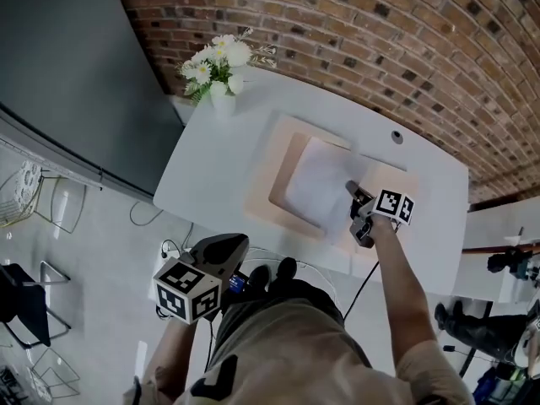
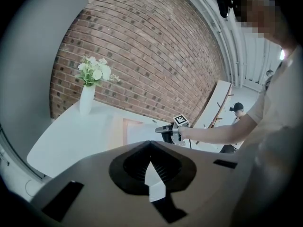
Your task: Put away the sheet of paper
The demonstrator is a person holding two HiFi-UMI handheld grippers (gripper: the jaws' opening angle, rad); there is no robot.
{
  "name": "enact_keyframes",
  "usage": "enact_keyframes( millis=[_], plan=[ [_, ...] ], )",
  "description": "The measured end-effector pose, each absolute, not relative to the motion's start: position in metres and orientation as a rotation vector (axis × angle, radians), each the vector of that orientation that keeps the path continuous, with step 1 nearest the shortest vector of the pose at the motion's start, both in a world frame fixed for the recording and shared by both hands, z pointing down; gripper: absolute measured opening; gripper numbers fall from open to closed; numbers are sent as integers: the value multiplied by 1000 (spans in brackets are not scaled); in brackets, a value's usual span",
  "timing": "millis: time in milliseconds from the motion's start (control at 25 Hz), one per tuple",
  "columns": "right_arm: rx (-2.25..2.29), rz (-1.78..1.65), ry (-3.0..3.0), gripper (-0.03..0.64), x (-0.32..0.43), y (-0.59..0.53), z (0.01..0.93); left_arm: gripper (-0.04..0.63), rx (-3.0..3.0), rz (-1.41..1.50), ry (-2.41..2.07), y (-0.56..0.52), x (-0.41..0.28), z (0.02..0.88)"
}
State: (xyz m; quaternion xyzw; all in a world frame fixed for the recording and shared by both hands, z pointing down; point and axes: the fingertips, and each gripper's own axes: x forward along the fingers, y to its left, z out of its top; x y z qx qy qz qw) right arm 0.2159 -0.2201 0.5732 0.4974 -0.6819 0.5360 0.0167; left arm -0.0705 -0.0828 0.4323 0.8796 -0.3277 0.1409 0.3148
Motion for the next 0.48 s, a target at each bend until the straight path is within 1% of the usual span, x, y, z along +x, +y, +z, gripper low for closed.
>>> enact_keyframes(
  millis=[480],
  plan=[
    [1414,1756,-2154,25,218,-225,591,15,2278,393,-987,-94,-44,422]
  ],
)
